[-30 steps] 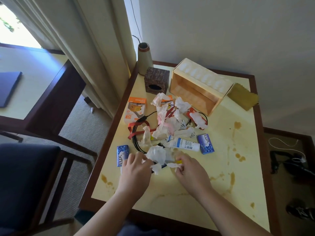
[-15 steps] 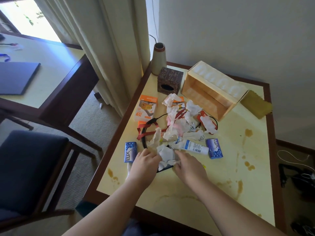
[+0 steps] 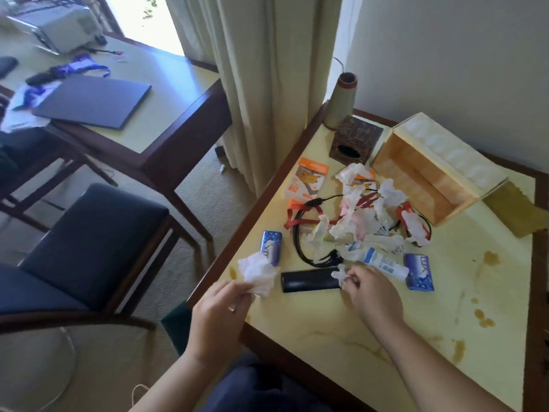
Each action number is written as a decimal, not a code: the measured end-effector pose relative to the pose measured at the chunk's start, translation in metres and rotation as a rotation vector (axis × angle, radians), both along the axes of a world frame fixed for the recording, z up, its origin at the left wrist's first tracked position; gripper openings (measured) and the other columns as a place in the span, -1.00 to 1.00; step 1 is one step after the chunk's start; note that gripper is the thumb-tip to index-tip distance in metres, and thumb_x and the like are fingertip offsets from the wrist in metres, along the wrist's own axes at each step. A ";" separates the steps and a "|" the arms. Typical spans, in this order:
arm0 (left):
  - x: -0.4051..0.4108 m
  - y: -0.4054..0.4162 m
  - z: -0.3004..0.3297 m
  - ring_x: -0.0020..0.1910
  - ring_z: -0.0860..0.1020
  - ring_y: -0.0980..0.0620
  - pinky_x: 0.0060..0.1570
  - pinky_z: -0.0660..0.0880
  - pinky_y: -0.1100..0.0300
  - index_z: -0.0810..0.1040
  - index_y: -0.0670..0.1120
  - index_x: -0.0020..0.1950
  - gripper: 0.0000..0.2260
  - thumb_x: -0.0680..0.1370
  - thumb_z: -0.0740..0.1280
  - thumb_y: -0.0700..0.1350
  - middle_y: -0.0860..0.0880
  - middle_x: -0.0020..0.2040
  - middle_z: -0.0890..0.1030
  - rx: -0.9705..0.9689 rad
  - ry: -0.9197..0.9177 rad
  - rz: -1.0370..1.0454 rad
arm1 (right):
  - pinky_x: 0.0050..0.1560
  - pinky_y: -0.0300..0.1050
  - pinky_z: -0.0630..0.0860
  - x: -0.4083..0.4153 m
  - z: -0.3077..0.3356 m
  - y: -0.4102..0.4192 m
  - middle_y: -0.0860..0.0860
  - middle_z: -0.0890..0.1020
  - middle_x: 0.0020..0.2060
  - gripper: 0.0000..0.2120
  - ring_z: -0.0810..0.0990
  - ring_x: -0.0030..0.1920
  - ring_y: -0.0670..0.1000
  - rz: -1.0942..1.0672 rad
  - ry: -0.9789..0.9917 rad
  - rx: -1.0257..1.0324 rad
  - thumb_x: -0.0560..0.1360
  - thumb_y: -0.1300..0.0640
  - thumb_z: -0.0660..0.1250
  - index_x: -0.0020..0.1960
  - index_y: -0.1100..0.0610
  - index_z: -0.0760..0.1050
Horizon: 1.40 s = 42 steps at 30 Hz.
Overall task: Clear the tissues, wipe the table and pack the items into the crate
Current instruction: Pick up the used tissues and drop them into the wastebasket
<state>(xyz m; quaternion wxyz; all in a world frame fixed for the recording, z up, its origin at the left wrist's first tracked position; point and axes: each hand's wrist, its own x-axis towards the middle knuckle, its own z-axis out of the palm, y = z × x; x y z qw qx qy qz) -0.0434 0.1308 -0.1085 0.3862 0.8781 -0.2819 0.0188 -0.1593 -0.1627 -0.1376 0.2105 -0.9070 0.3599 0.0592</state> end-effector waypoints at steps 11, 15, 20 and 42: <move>0.021 0.122 -0.011 -0.12 0.66 0.07 -0.11 0.62 -0.02 0.71 -0.12 -0.01 -0.91 0.52 0.53 -0.25 0.04 -0.08 0.69 -0.033 0.009 0.319 | -0.03 -0.20 0.57 0.059 0.036 0.145 -0.10 0.61 -0.01 -0.93 0.58 0.02 -0.08 0.379 -0.497 0.070 0.59 0.13 0.42 0.07 0.06 0.60; 0.026 0.174 -0.018 -0.14 0.67 0.03 -0.09 0.62 -0.01 0.71 -0.09 -0.02 -0.87 0.49 0.56 -0.27 0.05 -0.10 0.70 -0.047 0.029 0.412 | 0.16 -0.42 0.37 0.088 0.028 0.225 -0.05 0.66 0.01 -0.90 0.62 0.03 -0.05 0.516 -0.573 0.044 0.55 0.18 0.48 0.06 0.08 0.64; 0.030 0.237 -0.041 -0.24 0.64 0.12 -0.16 0.58 0.07 0.70 -0.01 -0.08 -0.84 0.46 0.60 -0.23 0.13 -0.21 0.68 -0.060 0.151 0.506 | 0.12 -0.40 0.48 0.111 0.000 0.322 -0.07 0.62 0.04 -0.86 0.58 0.04 -0.16 0.566 -0.543 0.274 0.57 0.20 0.46 0.12 0.11 0.64; 0.101 0.263 -0.393 0.08 0.63 -0.06 0.07 0.53 0.12 0.64 0.07 0.14 -0.86 0.60 0.39 -0.06 -0.01 0.06 0.69 0.333 0.751 0.484 | 0.28 -0.03 0.54 0.197 -0.398 0.404 0.02 0.64 0.30 -0.52 0.61 0.28 0.12 0.399 0.485 0.559 0.58 0.04 0.32 0.50 -0.13 0.44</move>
